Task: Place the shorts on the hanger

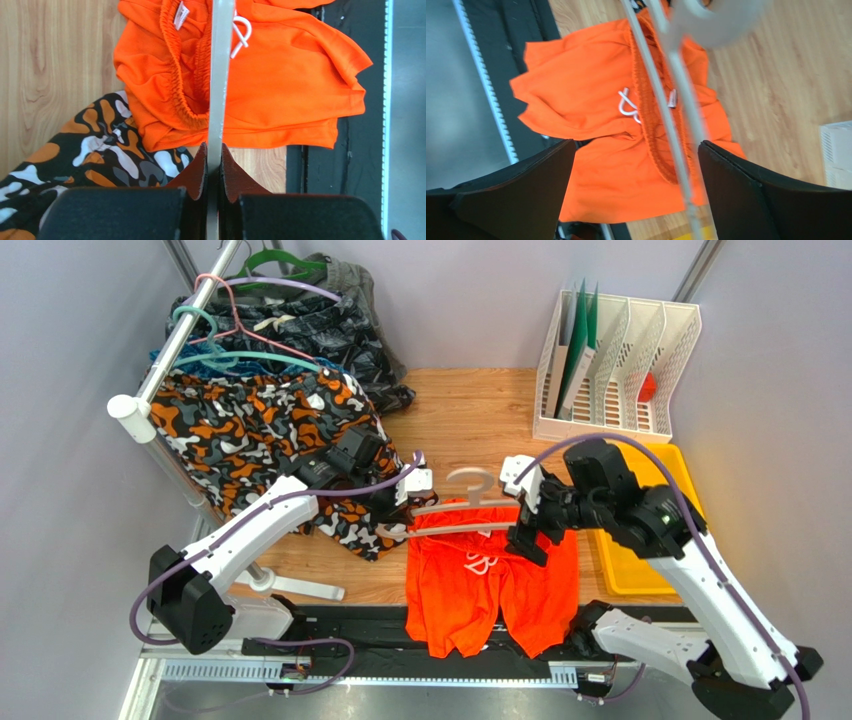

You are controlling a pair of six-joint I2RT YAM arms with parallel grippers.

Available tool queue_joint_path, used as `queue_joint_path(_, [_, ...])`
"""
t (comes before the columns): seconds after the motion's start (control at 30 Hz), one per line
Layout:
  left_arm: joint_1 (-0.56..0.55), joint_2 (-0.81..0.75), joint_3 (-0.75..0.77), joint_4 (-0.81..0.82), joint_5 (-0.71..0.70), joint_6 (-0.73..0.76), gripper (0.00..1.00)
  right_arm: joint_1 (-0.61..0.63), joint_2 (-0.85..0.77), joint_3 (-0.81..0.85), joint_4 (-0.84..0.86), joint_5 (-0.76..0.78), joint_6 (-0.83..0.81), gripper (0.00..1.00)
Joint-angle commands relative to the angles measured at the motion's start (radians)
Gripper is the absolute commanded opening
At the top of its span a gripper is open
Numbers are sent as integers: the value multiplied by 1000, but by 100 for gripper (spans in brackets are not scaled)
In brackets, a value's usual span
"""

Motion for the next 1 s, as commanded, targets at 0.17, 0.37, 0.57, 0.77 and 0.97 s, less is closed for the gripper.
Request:
queue_joint_path(0.17, [-60, 42, 24, 148, -44, -2, 0, -195, 235, 281, -41, -350, 132, 100])
queue_joint_path(0.37, [-63, 91, 24, 184, -33, -31, 0, -309, 278, 310, -87, -397, -76, 98])
queue_joint_path(0.57, [-108, 189, 108, 188, -12, -85, 0, -309, 373, 350, -101, -446, -136, 76])
queue_joint_path(0.77, [-111, 214, 144, 228, 39, -130, 0, -312, 436, 318, -162, -429, -308, 51])
queue_joint_path(0.97, [-112, 243, 191, 199, 36, -134, 3, -339, 484, 350, -226, -425, -408, 0])
